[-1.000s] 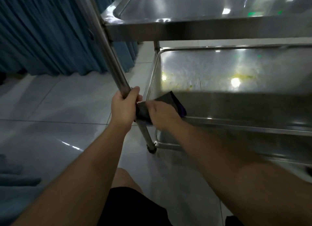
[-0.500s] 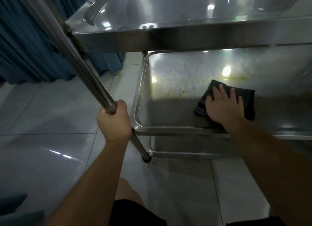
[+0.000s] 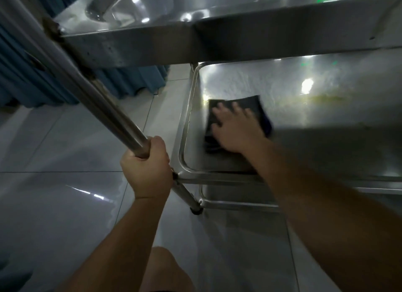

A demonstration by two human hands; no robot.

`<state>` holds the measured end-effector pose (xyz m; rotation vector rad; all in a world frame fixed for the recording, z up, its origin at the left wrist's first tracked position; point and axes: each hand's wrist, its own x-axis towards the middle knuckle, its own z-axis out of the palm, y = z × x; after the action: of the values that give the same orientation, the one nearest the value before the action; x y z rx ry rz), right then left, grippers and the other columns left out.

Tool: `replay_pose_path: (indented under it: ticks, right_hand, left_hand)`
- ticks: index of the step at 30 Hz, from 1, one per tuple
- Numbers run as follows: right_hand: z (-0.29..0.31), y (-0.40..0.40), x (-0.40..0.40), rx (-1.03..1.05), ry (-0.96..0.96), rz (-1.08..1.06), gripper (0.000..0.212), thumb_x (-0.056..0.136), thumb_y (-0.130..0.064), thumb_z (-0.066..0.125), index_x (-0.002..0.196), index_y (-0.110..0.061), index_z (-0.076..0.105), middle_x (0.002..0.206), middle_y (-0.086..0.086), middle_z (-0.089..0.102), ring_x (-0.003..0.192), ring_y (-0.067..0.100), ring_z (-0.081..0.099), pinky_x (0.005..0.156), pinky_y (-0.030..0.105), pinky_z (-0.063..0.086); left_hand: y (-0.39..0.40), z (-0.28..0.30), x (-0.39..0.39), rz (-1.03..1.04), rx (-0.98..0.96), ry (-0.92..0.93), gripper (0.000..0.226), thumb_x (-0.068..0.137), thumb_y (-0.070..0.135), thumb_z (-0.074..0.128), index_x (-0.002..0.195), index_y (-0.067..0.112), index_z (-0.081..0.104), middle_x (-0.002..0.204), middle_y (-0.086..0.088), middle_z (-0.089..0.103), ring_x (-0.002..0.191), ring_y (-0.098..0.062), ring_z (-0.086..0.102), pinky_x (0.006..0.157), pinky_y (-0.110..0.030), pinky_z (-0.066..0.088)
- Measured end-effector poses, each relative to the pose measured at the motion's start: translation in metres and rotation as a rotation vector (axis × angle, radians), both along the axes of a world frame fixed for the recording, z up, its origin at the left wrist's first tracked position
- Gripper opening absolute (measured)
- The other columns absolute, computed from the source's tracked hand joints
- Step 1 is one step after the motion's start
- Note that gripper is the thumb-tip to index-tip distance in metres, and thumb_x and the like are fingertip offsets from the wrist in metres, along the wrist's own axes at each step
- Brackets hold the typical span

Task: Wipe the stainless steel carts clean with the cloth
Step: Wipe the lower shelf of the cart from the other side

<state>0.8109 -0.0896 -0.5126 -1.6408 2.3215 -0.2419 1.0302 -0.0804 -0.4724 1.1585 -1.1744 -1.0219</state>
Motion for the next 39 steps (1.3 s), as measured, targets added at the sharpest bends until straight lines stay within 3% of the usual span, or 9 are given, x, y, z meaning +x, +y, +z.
replay_pose_path:
  ticks: [5,8,18,22,26,28,33,37,39]
  right_hand:
    - [0.001,0.052,-0.141,0.065,0.006,-0.515,0.069,0.099,-0.054,0.023,0.163,-0.028,0.02,0.174,-0.008,0.007,0.16,0.031,0.003,0.126,0.058,0.005]
    - [0.002,0.038,-0.155,0.134,-0.014,-0.638,0.073,0.098,-0.052,0.019,0.166,-0.026,0.011,0.175,-0.008,0.0,0.16,0.035,-0.004,0.126,0.06,0.0]
    - [0.02,-0.101,-0.002,0.136,-0.024,-0.064,0.07,0.106,-0.049,0.023,0.167,-0.022,0.001,0.175,-0.005,-0.007,0.159,0.036,-0.011,0.126,0.06,-0.006]
    - [0.016,-0.102,0.047,0.052,-0.053,0.037,0.066,0.108,-0.045,0.019,0.167,-0.023,0.001,0.175,-0.004,-0.004,0.16,0.033,-0.006,0.127,0.057,-0.004]
    - [0.007,-0.065,0.052,0.014,0.003,0.355,0.062,0.108,-0.047,0.02,0.166,-0.03,0.008,0.174,-0.011,0.001,0.161,0.024,0.0,0.128,0.05,0.001]
    - [0.003,-0.05,0.032,0.018,0.029,0.319,0.064,0.106,-0.049,0.02,0.166,-0.032,0.007,0.174,-0.013,0.002,0.16,0.02,0.001,0.128,0.047,0.003]
    - [0.013,-0.05,-0.061,0.082,0.013,-0.163,0.067,0.104,-0.045,0.021,0.167,-0.023,0.009,0.175,-0.005,0.001,0.161,0.027,-0.001,0.128,0.053,0.002]
    - [0.024,-0.082,-0.065,0.179,-0.008,-0.171,0.071,0.106,-0.045,0.029,0.167,-0.02,0.002,0.175,-0.003,-0.006,0.159,0.036,-0.01,0.127,0.059,-0.004]
    - [0.022,-0.094,-0.046,0.144,0.004,-0.063,0.066,0.108,-0.039,0.027,0.167,-0.023,0.003,0.175,-0.004,-0.005,0.159,0.035,-0.01,0.127,0.059,-0.004]
  left_hand:
    - [0.001,0.0,-0.003,0.001,-0.025,0.012,0.036,0.089,0.022,0.065,0.057,0.038,0.062,0.053,0.007,0.049,0.047,-0.007,0.052,0.047,-0.02,0.048]
    - [0.002,0.0,-0.004,0.006,-0.037,0.008,0.034,0.087,0.021,0.065,0.057,0.036,0.059,0.055,0.005,0.048,0.048,-0.009,0.051,0.047,-0.023,0.048]
    - [0.002,0.001,0.0,-0.018,-0.053,-0.002,0.021,0.081,0.027,0.063,0.061,0.025,0.054,0.057,-0.004,0.044,0.049,-0.014,0.049,0.048,-0.027,0.047]
    - [0.0,0.001,0.0,-0.027,-0.061,0.004,0.019,0.079,0.027,0.063,0.062,0.023,0.055,0.055,-0.003,0.045,0.048,-0.014,0.048,0.047,-0.027,0.047]
    - [0.0,0.001,0.001,-0.034,-0.044,-0.004,0.025,0.082,0.021,0.064,0.06,0.026,0.054,0.056,-0.005,0.046,0.048,-0.015,0.049,0.047,-0.025,0.047]
    - [0.001,0.003,0.002,-0.068,-0.041,-0.005,0.031,0.085,0.018,0.063,0.058,0.03,0.054,0.056,-0.004,0.046,0.048,-0.013,0.05,0.046,-0.025,0.047]
    - [0.004,0.004,0.002,-0.087,-0.012,-0.004,0.033,0.087,0.017,0.062,0.058,0.033,0.057,0.057,0.002,0.049,0.051,-0.011,0.051,0.047,-0.023,0.048]
    - [0.002,0.004,0.003,-0.087,-0.014,-0.004,0.039,0.087,0.014,0.061,0.055,0.035,0.056,0.058,0.001,0.046,0.051,-0.013,0.048,0.048,-0.025,0.046]
    - [0.001,0.004,0.004,-0.085,-0.019,-0.002,0.041,0.087,0.012,0.06,0.054,0.036,0.056,0.057,0.003,0.046,0.051,-0.012,0.048,0.048,-0.026,0.045]
